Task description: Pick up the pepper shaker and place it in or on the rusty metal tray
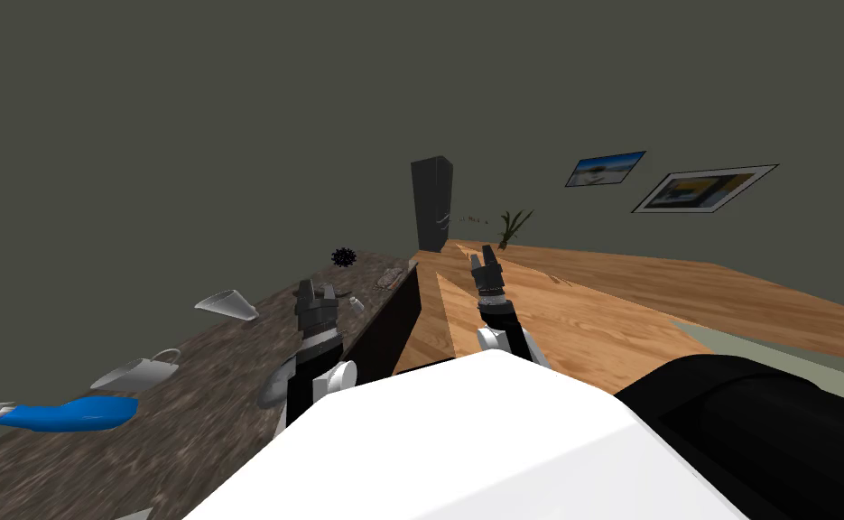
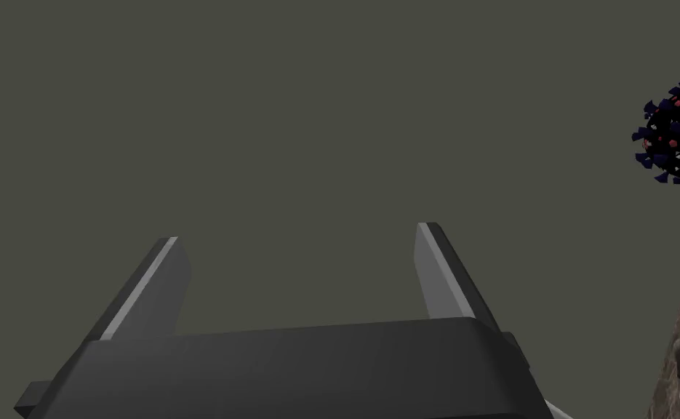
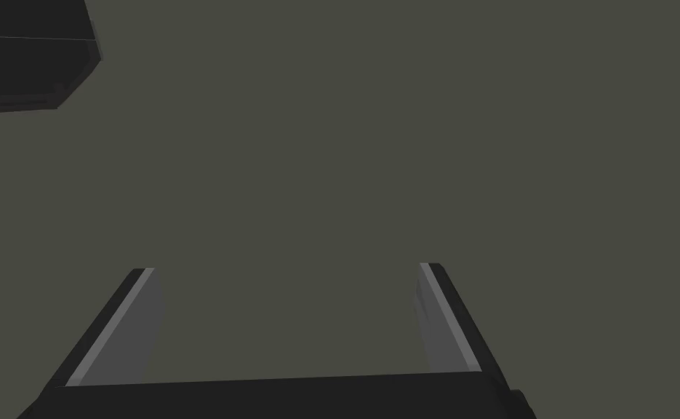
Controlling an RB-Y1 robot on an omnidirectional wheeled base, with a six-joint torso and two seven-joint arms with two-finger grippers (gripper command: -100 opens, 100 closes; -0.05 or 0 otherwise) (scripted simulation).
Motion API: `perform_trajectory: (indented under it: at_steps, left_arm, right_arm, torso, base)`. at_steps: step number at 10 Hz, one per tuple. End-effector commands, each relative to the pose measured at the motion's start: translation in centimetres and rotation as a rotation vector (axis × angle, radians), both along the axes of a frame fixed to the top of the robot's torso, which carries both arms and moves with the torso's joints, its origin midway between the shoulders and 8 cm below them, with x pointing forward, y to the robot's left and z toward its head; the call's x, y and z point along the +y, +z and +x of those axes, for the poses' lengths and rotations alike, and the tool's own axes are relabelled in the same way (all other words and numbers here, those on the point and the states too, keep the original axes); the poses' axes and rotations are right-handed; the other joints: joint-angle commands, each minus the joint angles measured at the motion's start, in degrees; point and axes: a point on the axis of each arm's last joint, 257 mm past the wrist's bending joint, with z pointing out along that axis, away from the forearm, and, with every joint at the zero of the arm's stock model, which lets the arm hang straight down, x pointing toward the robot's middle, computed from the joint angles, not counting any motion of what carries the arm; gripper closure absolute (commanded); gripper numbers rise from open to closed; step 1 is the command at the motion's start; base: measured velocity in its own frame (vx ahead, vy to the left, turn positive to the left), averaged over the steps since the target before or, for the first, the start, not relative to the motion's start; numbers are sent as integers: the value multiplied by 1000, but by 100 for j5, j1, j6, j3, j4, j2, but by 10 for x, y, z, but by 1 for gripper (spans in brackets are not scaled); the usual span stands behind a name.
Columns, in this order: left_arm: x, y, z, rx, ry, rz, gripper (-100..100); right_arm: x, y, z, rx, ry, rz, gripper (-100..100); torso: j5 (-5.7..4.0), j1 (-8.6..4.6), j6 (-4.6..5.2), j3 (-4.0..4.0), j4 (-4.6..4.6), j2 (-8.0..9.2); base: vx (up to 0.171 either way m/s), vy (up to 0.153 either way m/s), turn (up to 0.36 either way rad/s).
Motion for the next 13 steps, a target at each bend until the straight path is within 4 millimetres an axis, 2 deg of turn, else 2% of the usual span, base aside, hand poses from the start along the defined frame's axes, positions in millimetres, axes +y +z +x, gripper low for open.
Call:
perform_trajectory:
  at_steps: [1,3,6,7,13]
  left_arm:
    - [-1,-7,3,28,-6,49,-100]
    - [2,-22,9,83,0,123,-100]
    - [14,-56,18,191,42,228,-100]
    - [26,-83,24,272,81,295,-100]
    - [68,-161,29,502,188,487,-100]
  right_arm:
    - [0,0,0,0,0,0,0]
    - [0,0,0,0,0,0,0]
    - [0,0,0,0,0,0,0]
    - [0,0,0,0,0,0,0]
    - [0,0,0,0,0,0,0]
  torso:
    - [0,0,0,0,0,0]
    - [1,2,0,3,1,6]
    - [0,-3,1,6,2,11]
    - [0,-3,0,8,3,14]
    - [0,0,0,5,2,8]
  base:
    - [-7,-3,-11]
    - [-20,-5,-16]
    - [-32,-13,-26]
    - [-52,-9,-52]
    - [-32,-11,-36]
